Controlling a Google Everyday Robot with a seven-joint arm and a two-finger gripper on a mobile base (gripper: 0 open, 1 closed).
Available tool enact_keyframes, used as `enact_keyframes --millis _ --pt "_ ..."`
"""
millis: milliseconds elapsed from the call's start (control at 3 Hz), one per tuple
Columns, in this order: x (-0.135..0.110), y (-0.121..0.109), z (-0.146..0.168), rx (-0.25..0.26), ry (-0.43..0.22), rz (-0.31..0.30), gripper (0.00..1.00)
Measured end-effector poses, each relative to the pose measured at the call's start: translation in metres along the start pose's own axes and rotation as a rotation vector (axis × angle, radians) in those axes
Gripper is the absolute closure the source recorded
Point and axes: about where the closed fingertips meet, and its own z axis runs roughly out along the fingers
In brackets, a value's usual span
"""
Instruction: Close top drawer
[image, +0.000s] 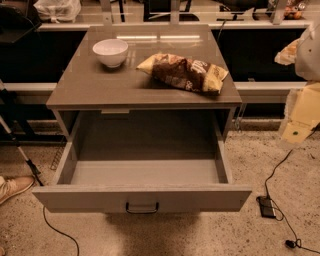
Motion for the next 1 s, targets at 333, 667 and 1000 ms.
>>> enact_keyframes --millis 333,667,1000 --pt "0.000 0.000 0.000 0.000 0.000 0.000 0.00" --pt "0.001 0.013 0.021 -0.034 -0.022 0.033 0.00" --pt "-0.001 0.043 0.066 -0.121 -0.068 0.129 0.00"
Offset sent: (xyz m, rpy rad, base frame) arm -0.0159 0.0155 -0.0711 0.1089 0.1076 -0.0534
